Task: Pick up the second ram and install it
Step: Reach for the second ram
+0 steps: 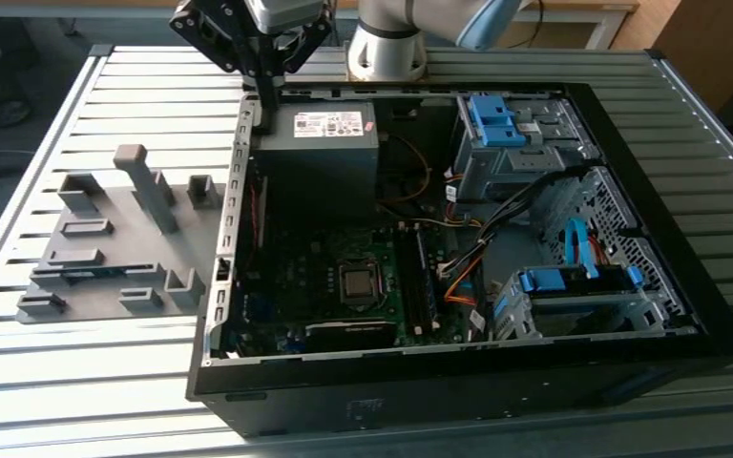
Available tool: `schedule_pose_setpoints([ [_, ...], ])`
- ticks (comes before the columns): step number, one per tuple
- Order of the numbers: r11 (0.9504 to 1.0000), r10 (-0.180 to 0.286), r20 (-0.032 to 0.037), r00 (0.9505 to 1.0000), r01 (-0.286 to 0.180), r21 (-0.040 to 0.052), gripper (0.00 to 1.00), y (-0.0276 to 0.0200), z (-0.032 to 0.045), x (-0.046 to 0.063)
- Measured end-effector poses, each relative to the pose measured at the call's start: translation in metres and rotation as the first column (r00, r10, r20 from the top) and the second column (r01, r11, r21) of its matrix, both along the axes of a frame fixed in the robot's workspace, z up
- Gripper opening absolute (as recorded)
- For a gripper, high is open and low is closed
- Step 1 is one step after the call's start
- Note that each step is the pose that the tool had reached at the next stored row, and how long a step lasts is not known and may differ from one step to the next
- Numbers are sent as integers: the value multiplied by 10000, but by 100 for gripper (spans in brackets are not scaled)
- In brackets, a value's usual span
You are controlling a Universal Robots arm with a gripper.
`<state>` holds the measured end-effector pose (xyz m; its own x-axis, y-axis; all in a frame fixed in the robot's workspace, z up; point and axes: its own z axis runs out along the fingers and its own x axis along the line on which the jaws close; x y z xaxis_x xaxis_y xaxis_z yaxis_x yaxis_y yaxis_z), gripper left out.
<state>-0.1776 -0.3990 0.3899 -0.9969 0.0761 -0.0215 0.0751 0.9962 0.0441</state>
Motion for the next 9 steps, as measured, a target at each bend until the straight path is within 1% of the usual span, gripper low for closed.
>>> schedule_pose_setpoints([
  [9, 10000, -1, -1, 10000, 1, 1, 11, 0, -3, -62],
])
